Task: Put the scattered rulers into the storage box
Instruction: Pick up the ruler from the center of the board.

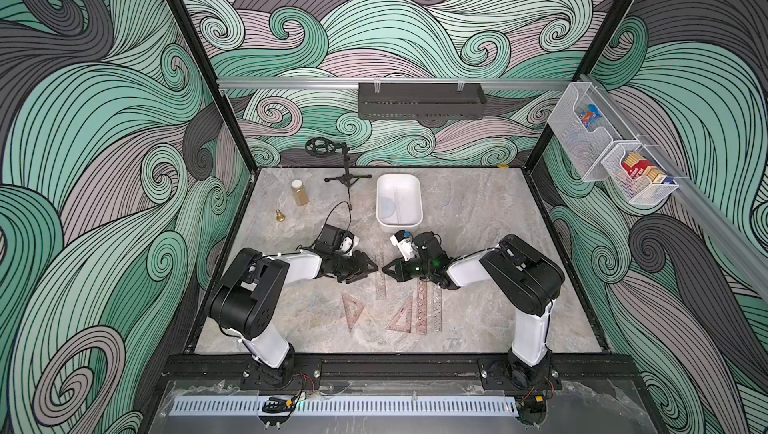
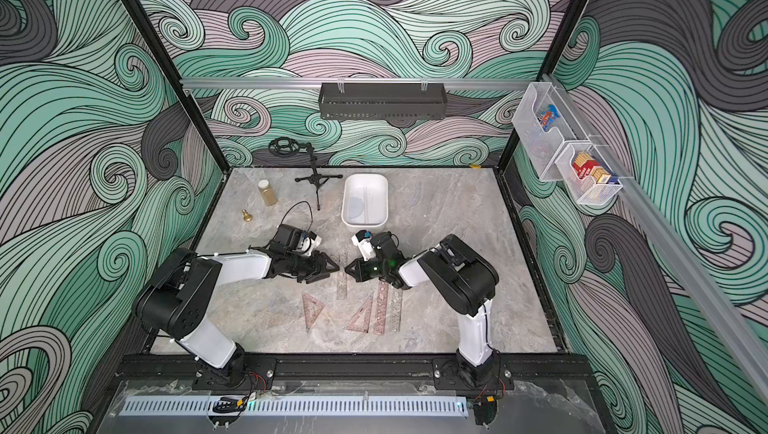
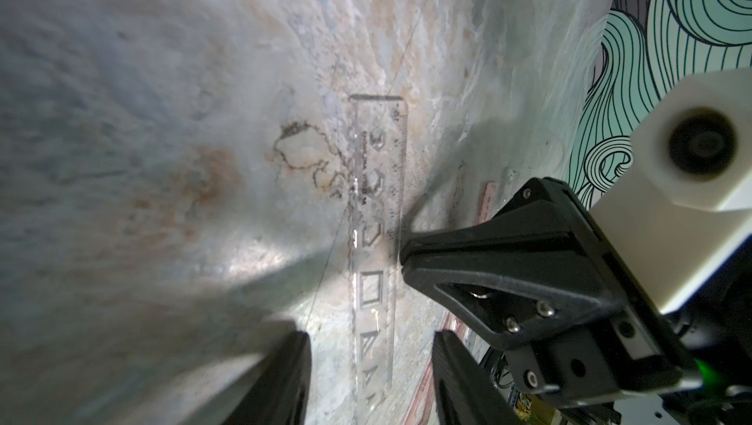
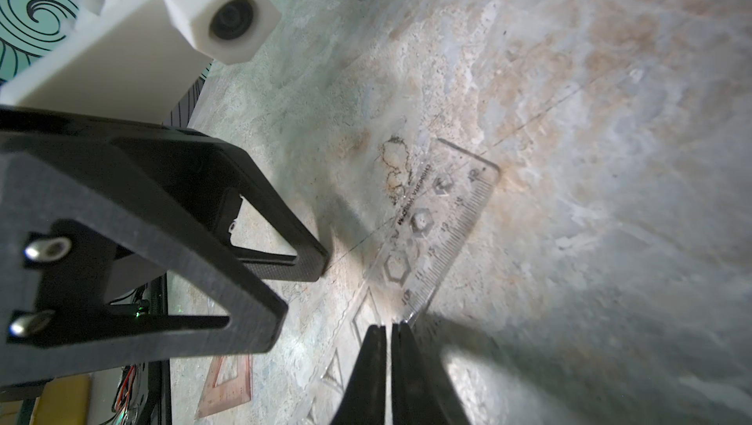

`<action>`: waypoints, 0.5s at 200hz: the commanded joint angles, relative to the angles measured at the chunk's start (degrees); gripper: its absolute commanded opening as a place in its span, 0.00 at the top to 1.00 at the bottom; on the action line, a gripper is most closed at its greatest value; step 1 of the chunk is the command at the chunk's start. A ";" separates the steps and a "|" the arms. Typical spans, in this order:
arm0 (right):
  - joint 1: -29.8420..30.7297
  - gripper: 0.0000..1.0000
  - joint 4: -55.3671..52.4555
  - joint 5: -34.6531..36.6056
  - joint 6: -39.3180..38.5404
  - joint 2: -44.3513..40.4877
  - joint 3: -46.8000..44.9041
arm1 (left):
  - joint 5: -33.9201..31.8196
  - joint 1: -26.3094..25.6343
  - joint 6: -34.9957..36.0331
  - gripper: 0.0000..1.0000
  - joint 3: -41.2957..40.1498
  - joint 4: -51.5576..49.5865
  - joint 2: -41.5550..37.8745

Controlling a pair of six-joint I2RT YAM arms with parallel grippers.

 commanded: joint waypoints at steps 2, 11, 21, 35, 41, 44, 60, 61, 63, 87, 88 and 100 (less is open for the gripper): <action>0.05 0.90 1.11 -1.04 0.38 -0.70 0.92 | -2.32 0.17 -0.04 0.47 -0.78 -1.54 2.08; 0.13 0.90 1.06 -1.17 0.43 -0.43 1.06 | -2.32 0.15 -0.04 0.47 -0.87 -1.47 2.18; 0.16 0.90 1.06 -1.29 0.47 -0.24 1.24 | -2.32 0.14 -0.13 0.47 -0.86 -1.37 2.41; 0.23 0.90 1.17 -1.26 0.50 -0.15 1.38 | -2.32 0.14 -0.14 0.47 -0.88 -1.27 2.65; 0.24 0.90 1.15 -1.22 0.48 -0.15 1.38 | -2.26 0.14 -0.13 0.47 -0.96 -1.17 2.79; 0.29 0.91 1.15 -1.25 0.47 -0.15 1.38 | -2.25 0.14 -0.14 0.47 -0.92 -1.12 2.79; 0.33 0.90 1.22 -1.19 0.50 -0.17 1.35 | -2.24 0.14 -0.20 0.47 -1.02 -0.89 3.06; 0.33 0.90 1.18 -1.16 0.49 -0.12 1.37 | -2.28 0.18 -0.20 0.47 -1.08 -0.90 3.06; 0.41 0.90 1.16 -1.19 0.48 -0.07 1.38 | -2.25 0.11 -0.21 0.47 -1.13 -0.90 3.12; 0.58 0.90 1.31 -1.05 0.57 0.62 1.25 | -2.14 0.14 -0.30 0.47 -1.25 -0.64 3.18; 0.58 0.90 1.32 -1.05 0.61 0.67 1.19 | -2.15 0.14 -0.30 0.47 -1.29 -0.64 3.16; 0.73 0.91 1.58 -1.13 0.81 1.23 1.08 | -2.13 0.15 -0.30 0.47 -1.41 -0.49 3.37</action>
